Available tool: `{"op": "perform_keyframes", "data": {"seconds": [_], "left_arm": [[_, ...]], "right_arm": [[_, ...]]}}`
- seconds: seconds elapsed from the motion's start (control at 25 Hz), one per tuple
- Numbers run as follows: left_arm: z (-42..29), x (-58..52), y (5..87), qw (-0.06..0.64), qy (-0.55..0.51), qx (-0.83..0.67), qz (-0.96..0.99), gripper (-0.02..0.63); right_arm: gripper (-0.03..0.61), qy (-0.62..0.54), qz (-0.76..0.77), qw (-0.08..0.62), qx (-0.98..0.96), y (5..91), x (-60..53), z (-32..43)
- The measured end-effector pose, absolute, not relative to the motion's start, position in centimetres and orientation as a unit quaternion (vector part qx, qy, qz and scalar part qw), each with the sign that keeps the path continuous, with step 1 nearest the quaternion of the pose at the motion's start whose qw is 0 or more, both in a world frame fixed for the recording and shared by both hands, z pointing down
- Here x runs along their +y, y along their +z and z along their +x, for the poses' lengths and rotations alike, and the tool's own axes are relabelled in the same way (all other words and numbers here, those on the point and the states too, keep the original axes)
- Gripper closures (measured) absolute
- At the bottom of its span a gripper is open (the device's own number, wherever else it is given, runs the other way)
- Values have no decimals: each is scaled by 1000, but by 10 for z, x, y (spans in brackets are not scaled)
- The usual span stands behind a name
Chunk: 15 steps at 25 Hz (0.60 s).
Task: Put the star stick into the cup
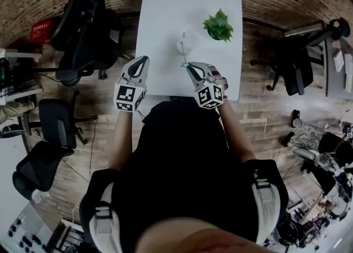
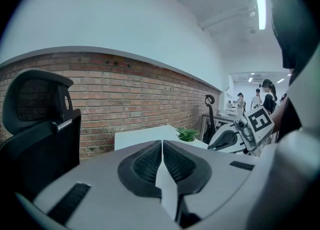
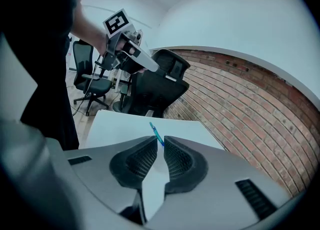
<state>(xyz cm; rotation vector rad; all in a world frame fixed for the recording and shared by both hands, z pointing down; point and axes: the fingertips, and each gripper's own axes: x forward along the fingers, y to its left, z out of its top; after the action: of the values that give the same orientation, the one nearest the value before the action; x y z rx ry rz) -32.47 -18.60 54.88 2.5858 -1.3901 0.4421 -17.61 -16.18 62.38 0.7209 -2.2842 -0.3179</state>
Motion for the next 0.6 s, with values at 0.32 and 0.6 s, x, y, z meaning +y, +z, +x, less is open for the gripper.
{"op": "perform_keyframes", "data": {"seconds": [0.32,0.6], "left_arm": [[-317,-188,545,78,159,-455,873,589],[-307,-192,543,74,162,-454,873,589]], "right_arm": [[522,-114,293,354,-881,626,-157,-167],[518,-106,295,358,-879,632,-151,-154]]}}
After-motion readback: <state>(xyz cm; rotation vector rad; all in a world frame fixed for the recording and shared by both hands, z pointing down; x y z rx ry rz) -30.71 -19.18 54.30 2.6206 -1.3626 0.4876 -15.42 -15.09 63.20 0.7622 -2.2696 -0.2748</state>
